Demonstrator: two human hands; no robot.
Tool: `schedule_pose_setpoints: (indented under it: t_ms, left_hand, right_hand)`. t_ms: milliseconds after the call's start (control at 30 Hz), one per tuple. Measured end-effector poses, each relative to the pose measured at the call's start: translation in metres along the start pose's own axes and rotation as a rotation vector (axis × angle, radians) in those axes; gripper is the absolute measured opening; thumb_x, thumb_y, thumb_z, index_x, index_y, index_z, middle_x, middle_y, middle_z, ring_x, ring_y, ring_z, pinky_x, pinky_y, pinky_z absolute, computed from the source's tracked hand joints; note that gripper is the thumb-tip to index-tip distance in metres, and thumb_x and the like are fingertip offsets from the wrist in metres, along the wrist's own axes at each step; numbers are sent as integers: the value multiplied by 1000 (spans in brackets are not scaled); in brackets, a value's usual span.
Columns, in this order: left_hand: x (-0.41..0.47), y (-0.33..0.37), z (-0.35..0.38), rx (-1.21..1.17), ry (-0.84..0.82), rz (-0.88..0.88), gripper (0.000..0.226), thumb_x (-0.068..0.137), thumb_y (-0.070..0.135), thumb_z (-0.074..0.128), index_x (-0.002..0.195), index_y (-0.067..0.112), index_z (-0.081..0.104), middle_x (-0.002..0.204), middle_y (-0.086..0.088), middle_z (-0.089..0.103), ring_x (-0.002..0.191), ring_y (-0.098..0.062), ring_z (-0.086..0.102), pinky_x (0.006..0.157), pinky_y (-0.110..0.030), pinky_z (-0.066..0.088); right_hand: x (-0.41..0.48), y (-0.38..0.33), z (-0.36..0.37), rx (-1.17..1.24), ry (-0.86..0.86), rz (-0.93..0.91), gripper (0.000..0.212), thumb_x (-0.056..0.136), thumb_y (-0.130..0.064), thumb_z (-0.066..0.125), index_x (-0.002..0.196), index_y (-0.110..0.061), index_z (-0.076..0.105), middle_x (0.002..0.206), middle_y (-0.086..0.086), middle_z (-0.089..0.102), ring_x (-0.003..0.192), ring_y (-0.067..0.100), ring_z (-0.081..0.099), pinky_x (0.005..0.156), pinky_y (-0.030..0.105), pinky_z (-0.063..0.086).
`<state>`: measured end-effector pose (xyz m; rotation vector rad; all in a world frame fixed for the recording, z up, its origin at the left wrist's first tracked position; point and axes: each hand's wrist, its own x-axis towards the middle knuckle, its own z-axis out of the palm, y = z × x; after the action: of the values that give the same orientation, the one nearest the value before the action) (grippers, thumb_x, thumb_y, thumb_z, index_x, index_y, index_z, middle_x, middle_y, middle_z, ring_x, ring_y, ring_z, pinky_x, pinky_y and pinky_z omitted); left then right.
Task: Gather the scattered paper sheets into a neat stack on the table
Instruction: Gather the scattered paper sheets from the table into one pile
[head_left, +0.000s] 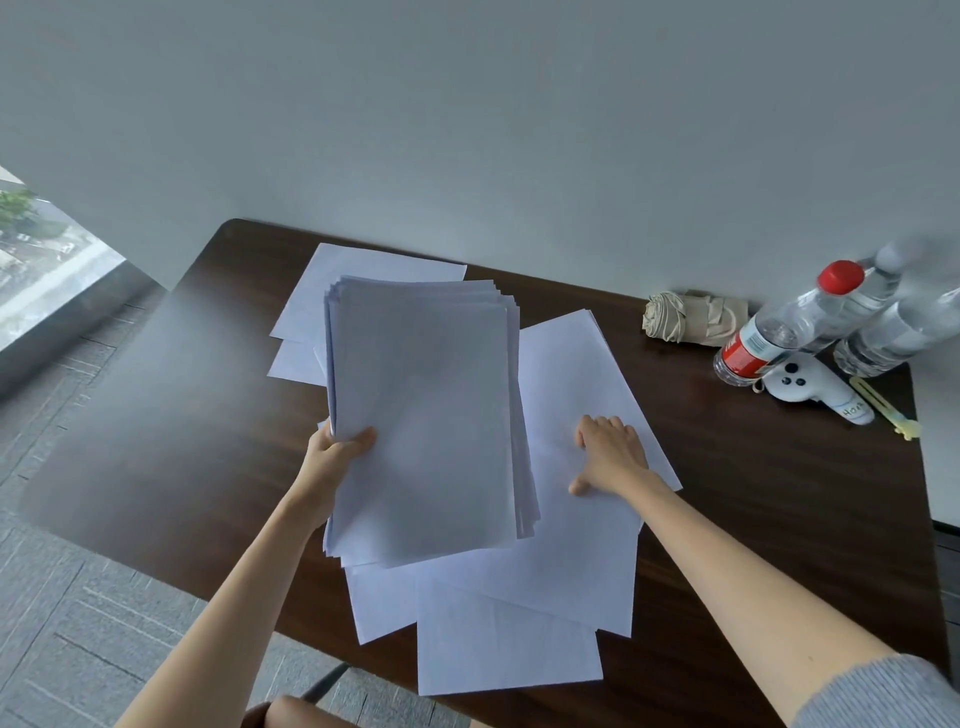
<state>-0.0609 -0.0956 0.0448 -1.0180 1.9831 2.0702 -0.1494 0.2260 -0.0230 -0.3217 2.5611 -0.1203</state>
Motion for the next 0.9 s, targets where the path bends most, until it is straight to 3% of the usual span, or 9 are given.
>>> schedule_pose_setpoints:
  t_ms: [67, 133, 267, 333, 433, 500, 567, 733, 900]
  left_hand:
    - [3, 1, -1, -15, 11, -7, 26, 76, 5, 73, 98, 16, 66, 92, -8, 67, 66, -16, 68, 55, -26, 57]
    - [6, 1, 0, -21, 25, -16, 21, 86, 1, 66, 102, 14, 65, 92, -9, 67, 66, -16, 68, 54, -26, 56]
    - [8, 2, -2, -20, 44, -23, 22, 91, -2, 60, 101, 17, 65, 85, -4, 69, 63, -14, 69, 57, -29, 56]
    - [9, 5, -3, -24, 48, -26, 22, 91, -1, 61, 101, 17, 64, 86, -5, 69, 66, -17, 68, 59, -31, 55]
    - [10, 9, -2, -45, 57, -33, 20, 91, -1, 60, 100, 16, 64, 83, -5, 68, 66, -19, 66, 60, -31, 54]
    - [12, 11, -2, -66, 55, -39, 19, 91, 0, 60, 100, 16, 64, 84, -4, 69, 67, -20, 66, 61, -32, 55]
    - [14, 12, 0, -81, 54, -38, 20, 90, 0, 61, 103, 15, 64, 84, -4, 69, 68, -20, 66, 61, -32, 55]
    - [21, 11, 9, -86, 55, -57, 20, 90, 0, 62, 102, 15, 65, 81, -3, 70, 62, -16, 68, 57, -30, 56]
    - [30, 5, 20, -68, 13, -91, 18, 91, 2, 61, 96, 18, 67, 74, 2, 73, 64, -16, 68, 63, -32, 54]
  right_hand:
    - [1, -2, 0, 16, -13, 17, 47, 64, -36, 83, 94, -21, 49, 111, 1, 50, 104, 21, 46, 85, 27, 36]
    - [1, -2, 2, 13, -3, 27, 44, 64, -33, 83, 92, -21, 51, 109, 1, 47, 100, 20, 46, 80, 26, 37]
    - [-2, -4, 5, 130, -79, -28, 47, 73, -18, 77, 110, -16, 49, 111, 0, 56, 91, 21, 57, 70, 27, 40]
    - [1, -2, 6, 306, -101, -30, 36, 77, -13, 70, 110, -9, 54, 108, 3, 62, 94, 28, 62, 68, 28, 41]
    - [12, 9, -7, 644, -34, 99, 25, 82, -22, 65, 85, 1, 59, 83, 16, 64, 77, 35, 64, 61, 30, 38]
    - [18, 18, -19, 748, 52, 161, 33, 86, -24, 62, 64, -6, 43, 64, 12, 47, 59, 28, 49, 59, 30, 31]
    - [21, 26, -29, 805, 162, 212, 43, 87, -19, 61, 61, -17, 27, 59, 2, 30, 56, 18, 32, 58, 30, 21]
    - [20, 47, -25, 804, 236, 337, 32, 83, -13, 63, 65, -12, 37, 62, 7, 36, 59, 19, 35, 55, 30, 20]
    - [15, 52, -11, 554, 275, 448, 29, 81, -19, 70, 66, -9, 47, 66, 6, 50, 58, 20, 46, 51, 28, 31]
